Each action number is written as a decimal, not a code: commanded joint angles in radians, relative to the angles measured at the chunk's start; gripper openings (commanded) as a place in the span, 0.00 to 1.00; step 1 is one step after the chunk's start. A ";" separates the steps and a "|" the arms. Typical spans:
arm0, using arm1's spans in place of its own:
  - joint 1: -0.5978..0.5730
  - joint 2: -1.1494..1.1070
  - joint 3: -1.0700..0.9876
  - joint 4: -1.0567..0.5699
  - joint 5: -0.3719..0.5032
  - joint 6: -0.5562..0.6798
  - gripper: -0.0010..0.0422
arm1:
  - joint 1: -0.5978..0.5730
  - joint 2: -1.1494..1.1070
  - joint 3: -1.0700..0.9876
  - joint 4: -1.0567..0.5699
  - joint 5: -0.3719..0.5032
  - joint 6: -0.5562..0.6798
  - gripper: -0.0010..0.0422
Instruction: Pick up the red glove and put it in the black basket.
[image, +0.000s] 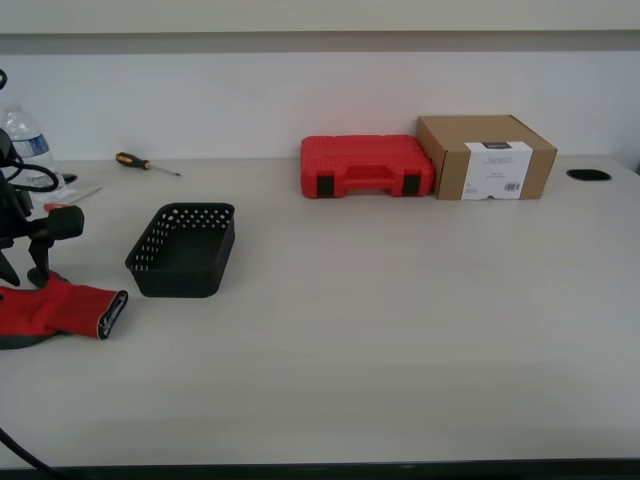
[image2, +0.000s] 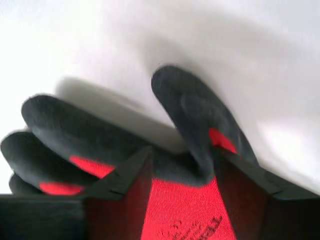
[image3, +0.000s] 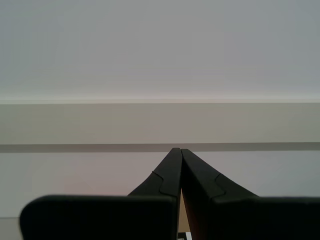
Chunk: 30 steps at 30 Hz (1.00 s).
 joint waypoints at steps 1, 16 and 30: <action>0.000 0.000 0.001 0.003 0.000 0.003 0.02 | 0.000 0.029 0.050 -0.032 0.033 0.010 0.31; -0.001 0.000 0.001 0.003 0.000 0.003 0.02 | -0.009 0.176 0.074 -0.048 0.061 -0.038 0.73; 0.000 0.000 0.001 0.002 0.000 0.003 0.02 | -0.082 0.223 0.070 -0.050 0.190 -0.037 0.02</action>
